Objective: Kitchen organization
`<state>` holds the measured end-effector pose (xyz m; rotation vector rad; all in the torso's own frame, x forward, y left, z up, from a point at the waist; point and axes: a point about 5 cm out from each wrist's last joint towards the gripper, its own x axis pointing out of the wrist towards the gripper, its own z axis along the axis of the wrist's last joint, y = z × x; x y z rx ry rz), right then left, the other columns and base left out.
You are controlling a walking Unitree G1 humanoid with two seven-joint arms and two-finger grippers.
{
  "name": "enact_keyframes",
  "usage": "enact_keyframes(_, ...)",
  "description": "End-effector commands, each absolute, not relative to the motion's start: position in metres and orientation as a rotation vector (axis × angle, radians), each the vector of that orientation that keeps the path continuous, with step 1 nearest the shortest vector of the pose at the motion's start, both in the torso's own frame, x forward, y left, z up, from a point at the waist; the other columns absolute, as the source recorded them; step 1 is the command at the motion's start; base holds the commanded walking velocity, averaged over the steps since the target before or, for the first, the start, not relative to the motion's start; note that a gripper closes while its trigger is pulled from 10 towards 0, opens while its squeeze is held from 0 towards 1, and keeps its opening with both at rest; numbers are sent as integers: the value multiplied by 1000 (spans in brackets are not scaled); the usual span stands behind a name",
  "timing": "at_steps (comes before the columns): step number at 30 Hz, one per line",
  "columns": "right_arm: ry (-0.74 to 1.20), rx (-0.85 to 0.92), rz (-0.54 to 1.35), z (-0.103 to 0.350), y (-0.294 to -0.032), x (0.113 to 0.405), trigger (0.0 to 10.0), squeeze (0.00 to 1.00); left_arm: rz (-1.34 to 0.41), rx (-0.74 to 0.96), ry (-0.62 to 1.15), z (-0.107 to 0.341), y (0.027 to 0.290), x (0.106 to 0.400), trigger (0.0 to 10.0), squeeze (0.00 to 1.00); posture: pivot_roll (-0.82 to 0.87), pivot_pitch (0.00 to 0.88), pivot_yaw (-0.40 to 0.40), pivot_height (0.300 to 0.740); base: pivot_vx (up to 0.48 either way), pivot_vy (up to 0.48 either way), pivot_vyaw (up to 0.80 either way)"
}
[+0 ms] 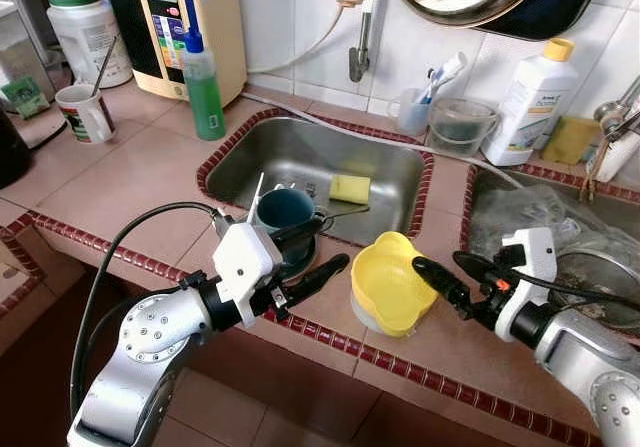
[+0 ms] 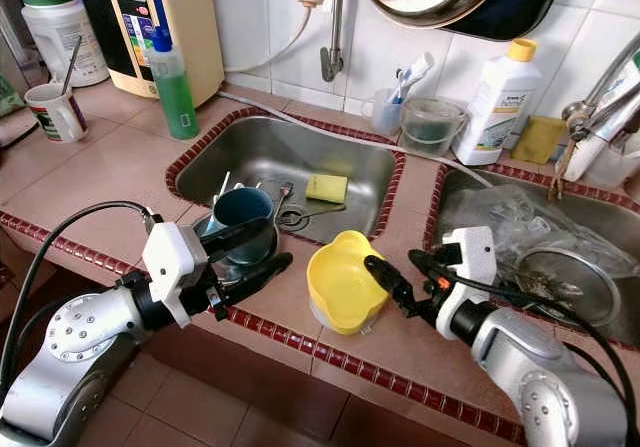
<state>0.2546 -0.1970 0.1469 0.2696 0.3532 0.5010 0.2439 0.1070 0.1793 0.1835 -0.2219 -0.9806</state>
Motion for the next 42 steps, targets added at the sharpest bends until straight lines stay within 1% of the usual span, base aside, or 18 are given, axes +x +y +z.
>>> enact_keyframes(1,382,282,486,149,-204,258,10000,0,-994,182,-245,185,102,241,10000,0,-102,42,-34,740,0,0,0)
enact_keyframes(17,459,354,605,148,-198,274,10000,0,-996,161,-242,186,97,233,10000,0,-68,32,-56,740,0,0,0)
enact_keyframes(30,572,336,645,138,-199,278,10000,0,-968,155,-251,188,98,231,10000,0,-51,22,-78,740,0,0,0)
enact_keyframes(31,574,340,649,138,-199,278,8275,0,-968,155,-251,188,98,231,10000,0,-50,20,-79,740,0,0,0)
enact_keyframes(32,574,340,649,138,-199,278,8275,0,-968,155,-251,188,98,231,10000,0,-50,20,-79,740,0,0,0)
enact_keyframes(33,587,346,652,137,-200,277,4118,0,-968,154,-251,188,98,230,10000,0,-50,20,-79,740,0,0,0)
enact_keyframes(34,593,347,651,136,-200,277,4118,0,-968,154,-251,188,98,230,10000,0,-49,19,-80,740,0,0,0)
enact_keyframes(35,593,347,653,136,-201,277,353,0,-967,154,-252,188,98,231,10000,0,-49,19,-80,740,0,0,0)
enact_keyframes(36,595,349,655,135,-201,277,0,0,-966,154,-253,188,98,231,10000,0,-49,19,-80,740,0,0,0)
enact_keyframes(42,600,368,651,136,-203,279,0,0,-965,153,-253,188,97,230,10000,0,-48,11,-83,740,0,0,0)
